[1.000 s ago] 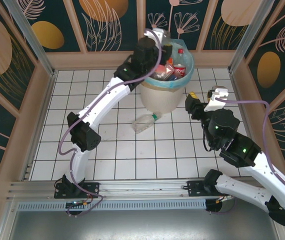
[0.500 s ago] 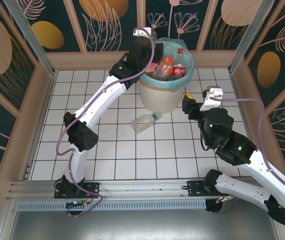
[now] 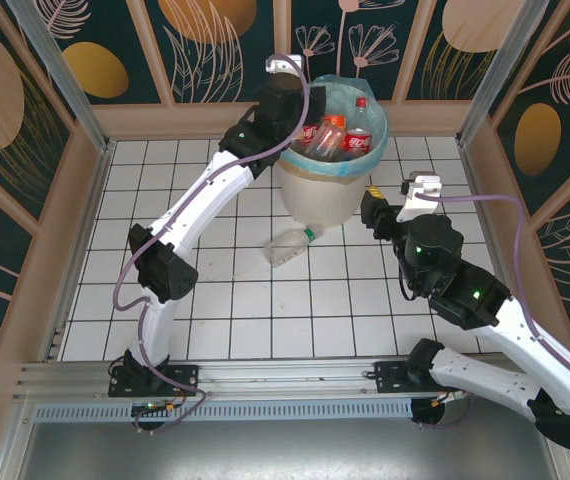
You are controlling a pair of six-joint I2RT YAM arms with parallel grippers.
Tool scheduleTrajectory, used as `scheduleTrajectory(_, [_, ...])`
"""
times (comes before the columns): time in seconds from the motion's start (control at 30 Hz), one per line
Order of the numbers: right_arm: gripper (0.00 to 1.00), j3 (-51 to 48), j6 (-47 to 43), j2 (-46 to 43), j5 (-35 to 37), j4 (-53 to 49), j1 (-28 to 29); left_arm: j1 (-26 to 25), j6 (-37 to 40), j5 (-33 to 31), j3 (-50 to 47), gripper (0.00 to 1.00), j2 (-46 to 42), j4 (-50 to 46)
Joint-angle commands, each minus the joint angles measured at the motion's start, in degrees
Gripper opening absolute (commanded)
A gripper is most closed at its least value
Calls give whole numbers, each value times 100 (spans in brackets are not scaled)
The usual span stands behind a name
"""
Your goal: Put the plastic bottles in the bin
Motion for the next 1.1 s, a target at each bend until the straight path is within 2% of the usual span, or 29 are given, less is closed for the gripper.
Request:
scheduleTrajectory(0.0, [68,-27,133,33,-68,160,-38,295,-163,-624,788,75,178,-117])
scheduleTrajectory(0.07, [68,-14,197,51,-148,122,-40,545,-642,-300,968,70,250,-133])
scheduleTrajectory(0.17, [68,43,324,88,-276,-23,-40,794,-1070,380,722,66,246,201])
scheduleTrajectory(0.27, [68,52,395,139,-392,-146,-38,949,-1262,1017,942,65,556,307])
scheduleTrajectory(0.37, [68,91,430,210,-529,-241,-38,1080,-1349,1380,1416,65,879,344])
scheduleTrajectory(0.57, [68,145,422,340,-707,-240,-40,1413,-2040,2180,1387,65,1052,782])
scheduleTrajectory(0.73, [68,128,452,410,-800,-177,-38,1422,-2174,2511,1395,65,1273,541])
scheduleTrajectory(0.93, [67,120,622,418,-862,-303,-36,1422,-2183,3132,1192,51,1288,214])
scheduleTrajectory(1.07, [67,98,676,403,-873,-348,-38,1410,-1938,3278,1074,47,1223,-239])
